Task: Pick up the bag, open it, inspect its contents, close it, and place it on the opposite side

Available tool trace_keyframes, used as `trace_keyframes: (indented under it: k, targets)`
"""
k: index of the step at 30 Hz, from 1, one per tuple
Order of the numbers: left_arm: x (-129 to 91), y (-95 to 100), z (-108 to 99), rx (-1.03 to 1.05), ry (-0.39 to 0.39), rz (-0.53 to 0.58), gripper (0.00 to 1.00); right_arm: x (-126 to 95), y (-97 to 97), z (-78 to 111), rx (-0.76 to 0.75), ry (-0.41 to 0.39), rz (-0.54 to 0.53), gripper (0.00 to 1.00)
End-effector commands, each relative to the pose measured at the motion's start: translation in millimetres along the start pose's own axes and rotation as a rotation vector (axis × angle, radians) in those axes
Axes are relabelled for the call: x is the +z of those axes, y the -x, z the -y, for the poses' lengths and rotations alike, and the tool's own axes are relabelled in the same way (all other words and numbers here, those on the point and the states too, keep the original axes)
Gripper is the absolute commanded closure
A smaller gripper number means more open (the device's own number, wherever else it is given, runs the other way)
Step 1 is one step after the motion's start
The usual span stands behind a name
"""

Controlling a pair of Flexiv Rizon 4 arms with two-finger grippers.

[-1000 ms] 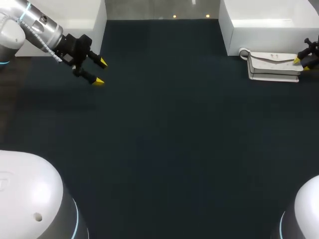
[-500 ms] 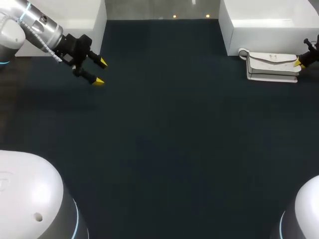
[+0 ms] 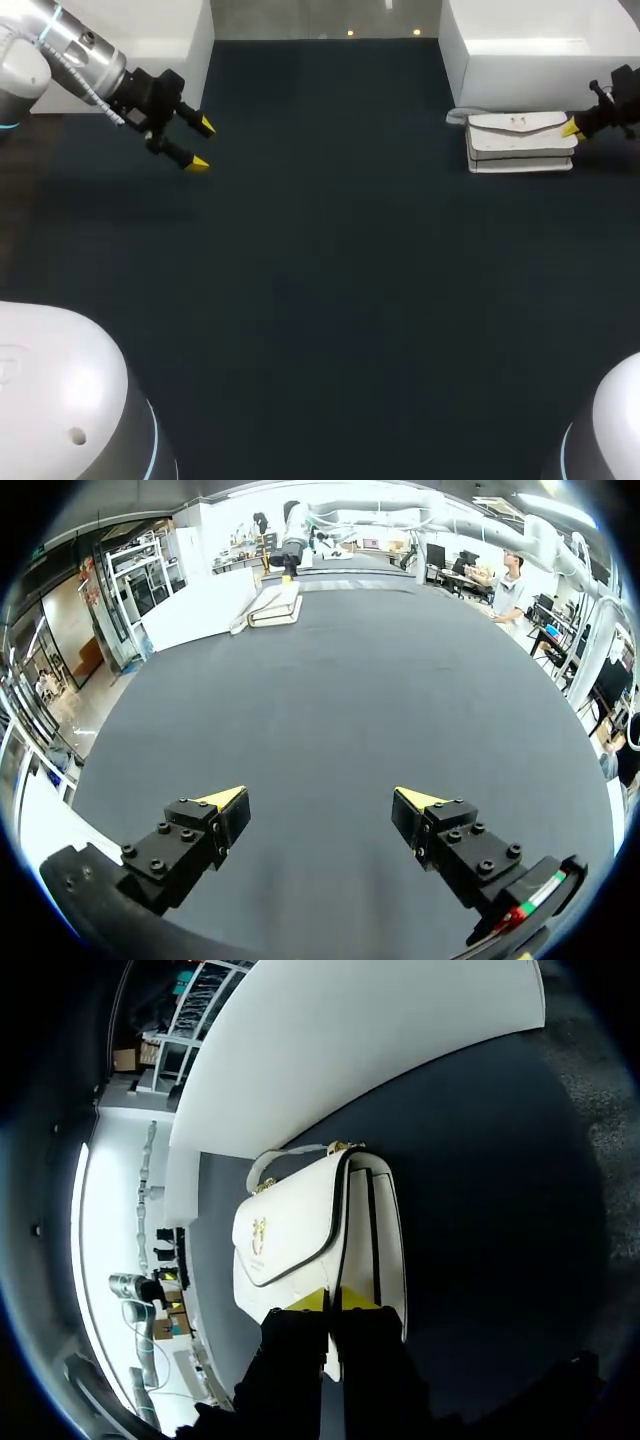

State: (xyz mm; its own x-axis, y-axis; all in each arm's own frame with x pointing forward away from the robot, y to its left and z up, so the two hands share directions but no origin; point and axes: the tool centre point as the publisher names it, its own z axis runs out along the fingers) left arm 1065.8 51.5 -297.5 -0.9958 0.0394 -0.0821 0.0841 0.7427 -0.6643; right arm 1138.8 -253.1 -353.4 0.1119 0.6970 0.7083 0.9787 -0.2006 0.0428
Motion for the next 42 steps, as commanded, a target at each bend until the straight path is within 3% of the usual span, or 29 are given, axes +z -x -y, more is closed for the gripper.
trace_keyframes:
  k: [1,20,26,34,42]
  targets:
    - [1.1,1.4,-1.3,0.001,-0.004,-0.001,0.00,6.0,-9.6,7.5,0.012,-0.066,-0.021,1.00]
    - [1.1,1.4,-1.3,0.001,-0.004,-0.001,0.00,6.0,-9.6,7.5,0.012,-0.066,-0.021,1.00]
    - [1.1,1.4,-1.3,0.001,-0.004,-0.001,0.00,49.1,-51.7,16.3,-0.063,-0.134,-0.002,1.00]
    - [1.1,1.4,-1.3,0.001,-0.004,-0.001,0.00,71.5,-90.5,33.4,-0.121,-0.097,-0.036,1.00]
    - [1.1,1.4,-1.3,0.001,-0.004,-0.001,0.00,104.0,-129.4,69.5,-0.149,-0.066,-0.038,1.00]
